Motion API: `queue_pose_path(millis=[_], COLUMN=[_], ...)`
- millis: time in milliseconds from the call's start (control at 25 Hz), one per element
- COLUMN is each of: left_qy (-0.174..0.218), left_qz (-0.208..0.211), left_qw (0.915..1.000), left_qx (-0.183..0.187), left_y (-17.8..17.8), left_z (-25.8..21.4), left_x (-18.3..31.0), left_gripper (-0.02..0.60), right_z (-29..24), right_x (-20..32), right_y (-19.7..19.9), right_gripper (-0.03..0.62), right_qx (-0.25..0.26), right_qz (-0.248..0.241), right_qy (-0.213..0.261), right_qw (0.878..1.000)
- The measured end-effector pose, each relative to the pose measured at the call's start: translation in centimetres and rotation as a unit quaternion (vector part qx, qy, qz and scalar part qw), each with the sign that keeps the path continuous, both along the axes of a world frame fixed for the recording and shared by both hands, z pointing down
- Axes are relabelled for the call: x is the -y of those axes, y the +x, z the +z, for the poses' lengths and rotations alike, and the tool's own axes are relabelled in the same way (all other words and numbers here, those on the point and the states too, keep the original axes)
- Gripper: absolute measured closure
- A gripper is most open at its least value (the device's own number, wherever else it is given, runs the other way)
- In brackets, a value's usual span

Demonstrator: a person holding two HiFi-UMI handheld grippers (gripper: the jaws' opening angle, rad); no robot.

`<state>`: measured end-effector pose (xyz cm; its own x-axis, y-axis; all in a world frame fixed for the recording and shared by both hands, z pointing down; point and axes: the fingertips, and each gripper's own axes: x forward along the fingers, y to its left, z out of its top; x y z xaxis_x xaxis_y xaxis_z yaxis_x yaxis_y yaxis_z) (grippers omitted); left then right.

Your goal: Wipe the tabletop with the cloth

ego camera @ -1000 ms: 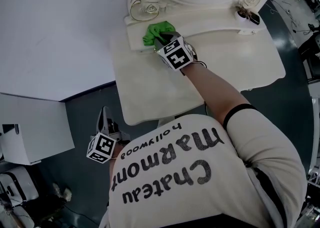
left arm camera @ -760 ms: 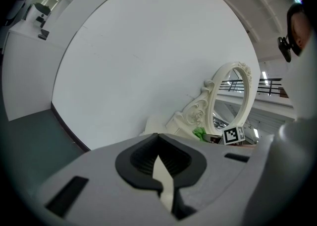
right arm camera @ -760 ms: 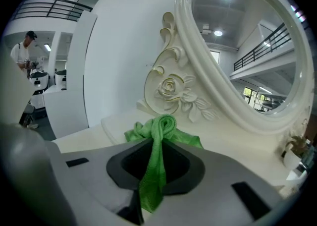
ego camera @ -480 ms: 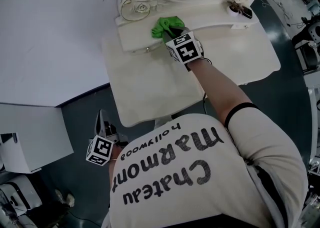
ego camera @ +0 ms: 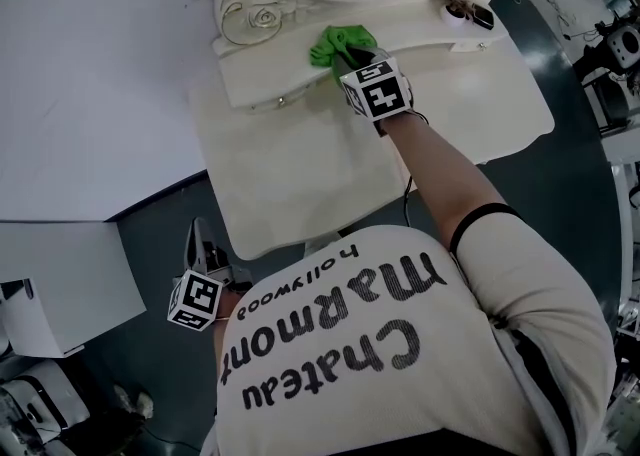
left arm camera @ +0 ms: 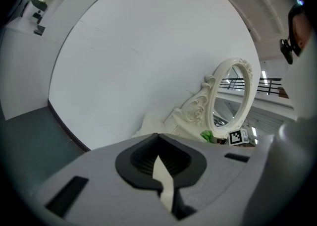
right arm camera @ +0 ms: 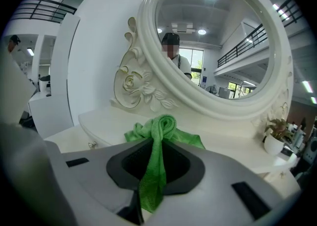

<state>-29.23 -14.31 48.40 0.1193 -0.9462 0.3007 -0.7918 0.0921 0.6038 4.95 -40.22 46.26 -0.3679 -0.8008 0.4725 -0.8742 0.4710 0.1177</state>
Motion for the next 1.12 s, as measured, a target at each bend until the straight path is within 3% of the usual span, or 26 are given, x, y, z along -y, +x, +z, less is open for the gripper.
queue_pose_path(millis=[440,1120], left_qy=[-0.006,-0.008], left_qz=[0.011,0.054], left_qw=[0.9999,0.9985], left_qx=[0.003,0.001], left_y=[1.5,3.9], left_z=[-0.2,0.2], left_x=[1.5,5.3], left_gripper=[0.574,0.574], right_z=[0.0,0.0], right_x=[1.2,2.2], right_y=[5.1,9.4], right_gripper=[0.525,0.525], right_qx=[0.02,0.036], right_qz=[0.045,0.087], right_qy=[0.007,0.009], right_qw=[0.999,0.995])
